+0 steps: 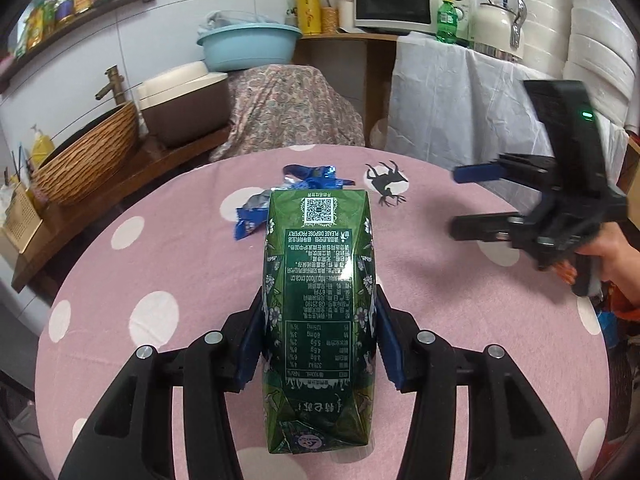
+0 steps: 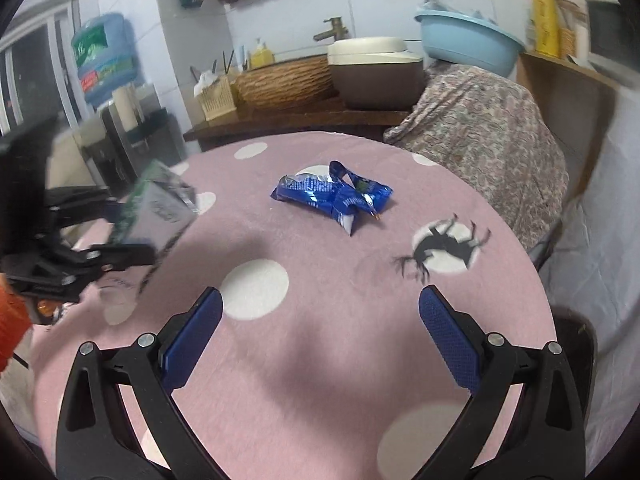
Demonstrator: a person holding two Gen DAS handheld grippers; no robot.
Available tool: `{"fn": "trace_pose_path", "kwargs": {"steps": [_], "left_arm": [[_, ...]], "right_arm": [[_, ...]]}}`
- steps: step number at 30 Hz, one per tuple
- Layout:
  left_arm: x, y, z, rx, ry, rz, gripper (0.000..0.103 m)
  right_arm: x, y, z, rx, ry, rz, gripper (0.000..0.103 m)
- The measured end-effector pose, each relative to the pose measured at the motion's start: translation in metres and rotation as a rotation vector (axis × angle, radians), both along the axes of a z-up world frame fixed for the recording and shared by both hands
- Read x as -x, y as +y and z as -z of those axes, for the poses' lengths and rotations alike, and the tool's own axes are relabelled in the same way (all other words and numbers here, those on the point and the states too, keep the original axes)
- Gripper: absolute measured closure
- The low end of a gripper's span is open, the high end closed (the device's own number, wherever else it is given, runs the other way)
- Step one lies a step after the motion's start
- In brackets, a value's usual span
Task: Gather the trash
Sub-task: 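Grasp the blue crumpled wrapper with the right gripper while the left gripper holds the carton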
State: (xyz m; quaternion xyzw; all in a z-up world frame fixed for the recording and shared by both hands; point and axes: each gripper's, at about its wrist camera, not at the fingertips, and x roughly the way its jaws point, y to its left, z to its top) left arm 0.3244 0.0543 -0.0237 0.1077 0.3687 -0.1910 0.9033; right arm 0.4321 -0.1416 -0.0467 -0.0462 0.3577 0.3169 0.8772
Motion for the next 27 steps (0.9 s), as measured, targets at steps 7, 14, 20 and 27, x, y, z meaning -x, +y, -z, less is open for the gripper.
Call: {"fn": "trace_pose_path", "kwargs": {"steps": [7,14,20,27], "left_arm": [[0.006,0.018,-0.003,0.03,-0.008,-0.029,0.054],[0.006,0.026,0.0,0.066,0.008,-0.036,0.054],[0.005,0.031,0.001,0.092,0.015,-0.046,0.054],[0.008,0.032,0.001,0.109,0.011,-0.047,0.054]], "right_arm": [[-0.055,0.057,0.007,0.168,-0.048,-0.044,0.006],[-0.097,0.096,0.021,0.297,-0.06,-0.089,0.006],[-0.117,0.111,0.041,0.357,-0.027,-0.107,0.031],[-0.113,0.105,0.05,0.307,-0.005,-0.088,0.067]]}}
